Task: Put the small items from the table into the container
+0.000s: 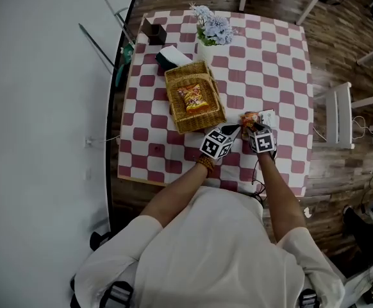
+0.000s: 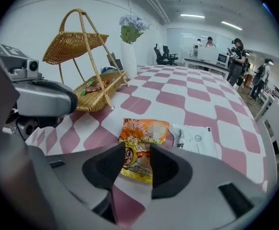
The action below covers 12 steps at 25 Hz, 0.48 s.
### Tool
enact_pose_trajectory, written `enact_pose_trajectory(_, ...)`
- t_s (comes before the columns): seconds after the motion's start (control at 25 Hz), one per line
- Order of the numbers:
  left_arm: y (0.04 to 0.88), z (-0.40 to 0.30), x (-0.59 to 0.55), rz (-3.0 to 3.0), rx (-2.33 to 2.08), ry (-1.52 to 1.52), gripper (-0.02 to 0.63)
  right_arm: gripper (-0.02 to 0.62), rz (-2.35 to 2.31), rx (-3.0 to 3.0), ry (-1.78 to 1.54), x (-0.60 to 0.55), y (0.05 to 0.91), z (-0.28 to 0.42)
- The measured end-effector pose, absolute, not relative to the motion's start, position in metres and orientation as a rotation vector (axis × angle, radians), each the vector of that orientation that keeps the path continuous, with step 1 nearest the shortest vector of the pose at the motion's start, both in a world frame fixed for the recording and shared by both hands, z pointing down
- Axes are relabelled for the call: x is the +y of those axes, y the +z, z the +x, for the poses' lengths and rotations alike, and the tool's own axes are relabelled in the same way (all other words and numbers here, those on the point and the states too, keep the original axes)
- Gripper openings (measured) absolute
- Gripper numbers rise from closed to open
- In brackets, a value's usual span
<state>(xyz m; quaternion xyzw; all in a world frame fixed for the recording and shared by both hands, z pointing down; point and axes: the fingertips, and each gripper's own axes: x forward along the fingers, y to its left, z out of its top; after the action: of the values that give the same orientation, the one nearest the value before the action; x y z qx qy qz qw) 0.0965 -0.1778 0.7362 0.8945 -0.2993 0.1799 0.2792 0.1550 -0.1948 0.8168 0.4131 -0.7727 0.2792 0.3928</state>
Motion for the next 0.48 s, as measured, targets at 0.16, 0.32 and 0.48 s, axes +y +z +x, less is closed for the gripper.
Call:
enact_pose_trajectory(0.16, 0.734, 0.095, -0.177, 2.405, -0.803, 0.485, 0.03, 0.115, 1.021, -1.964, 0.691, -0.194, 0.817, 0.153)
enact_pose_trajectory(0.32, 0.723, 0.092, -0.176, 2.421, -0.811, 0.456, 0.031, 0.038, 1.045, -2.002, 0.686, -0.195, 0.8, 0.155)
enact_pose_trajectory(0.48, 0.689, 0.089, -0.177, 2.457, -0.837, 0.372, 0.03, 0.028, 1.095, -2.083, 0.622, -0.197, 0.756, 0.156)
